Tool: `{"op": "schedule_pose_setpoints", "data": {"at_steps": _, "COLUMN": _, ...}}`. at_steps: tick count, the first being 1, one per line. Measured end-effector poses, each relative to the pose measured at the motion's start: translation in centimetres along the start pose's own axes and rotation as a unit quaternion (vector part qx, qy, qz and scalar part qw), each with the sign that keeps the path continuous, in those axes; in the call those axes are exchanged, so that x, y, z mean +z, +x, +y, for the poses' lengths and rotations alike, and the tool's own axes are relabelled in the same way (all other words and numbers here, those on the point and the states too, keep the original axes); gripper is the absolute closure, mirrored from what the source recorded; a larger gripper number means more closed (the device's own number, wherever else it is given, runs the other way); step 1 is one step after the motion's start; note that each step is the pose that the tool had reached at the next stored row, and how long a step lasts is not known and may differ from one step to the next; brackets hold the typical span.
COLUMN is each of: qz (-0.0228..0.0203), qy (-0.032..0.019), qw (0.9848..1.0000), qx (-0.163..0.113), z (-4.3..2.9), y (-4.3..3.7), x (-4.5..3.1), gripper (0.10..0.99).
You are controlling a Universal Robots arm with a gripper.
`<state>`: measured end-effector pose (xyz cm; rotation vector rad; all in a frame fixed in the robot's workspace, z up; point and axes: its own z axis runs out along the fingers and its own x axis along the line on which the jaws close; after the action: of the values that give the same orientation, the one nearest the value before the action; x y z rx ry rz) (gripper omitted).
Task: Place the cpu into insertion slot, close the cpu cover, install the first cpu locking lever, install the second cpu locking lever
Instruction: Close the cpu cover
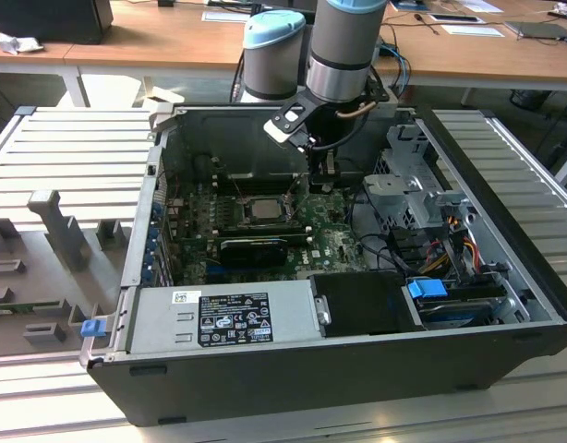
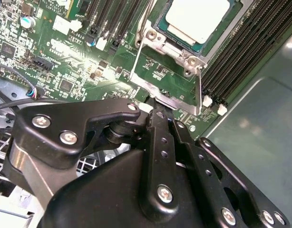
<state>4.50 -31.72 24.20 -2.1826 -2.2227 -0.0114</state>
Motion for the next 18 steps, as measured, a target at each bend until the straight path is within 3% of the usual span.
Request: {"op": "schedule_pose_setpoints", "data": {"at_steps": 18, "qz": 0.0000, "qy": 0.0000, "qw": 1.0000, "qx": 0.000, "z": -0.81, "y": 0.02, "x": 0.01, "gripper": 0.980}}
